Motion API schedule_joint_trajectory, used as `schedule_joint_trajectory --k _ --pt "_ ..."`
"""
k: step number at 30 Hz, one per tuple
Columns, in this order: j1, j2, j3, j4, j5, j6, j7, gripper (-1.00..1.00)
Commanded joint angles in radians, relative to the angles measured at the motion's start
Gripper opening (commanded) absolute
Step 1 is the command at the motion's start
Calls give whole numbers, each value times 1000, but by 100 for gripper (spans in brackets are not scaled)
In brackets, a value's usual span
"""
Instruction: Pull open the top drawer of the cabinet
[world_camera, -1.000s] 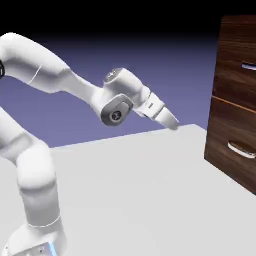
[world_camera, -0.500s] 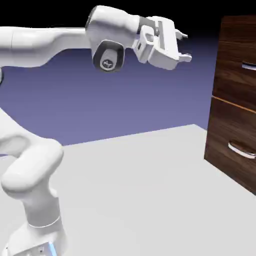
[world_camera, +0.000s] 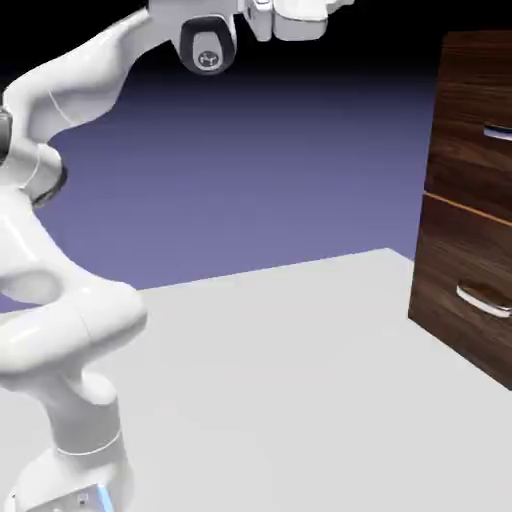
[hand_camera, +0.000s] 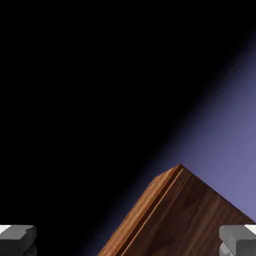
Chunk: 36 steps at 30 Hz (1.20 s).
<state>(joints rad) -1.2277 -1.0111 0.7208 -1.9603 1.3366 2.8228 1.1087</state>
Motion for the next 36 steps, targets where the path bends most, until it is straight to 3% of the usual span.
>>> schedule_joint_trajectory --k 1,29,36 --pt "-36 -13 21 25 39 -6 11 0" --pt "-1045 -372 608 716 1127 -181 310 0" --pt "-1194 -398 579 934 1076 -128 457 0"
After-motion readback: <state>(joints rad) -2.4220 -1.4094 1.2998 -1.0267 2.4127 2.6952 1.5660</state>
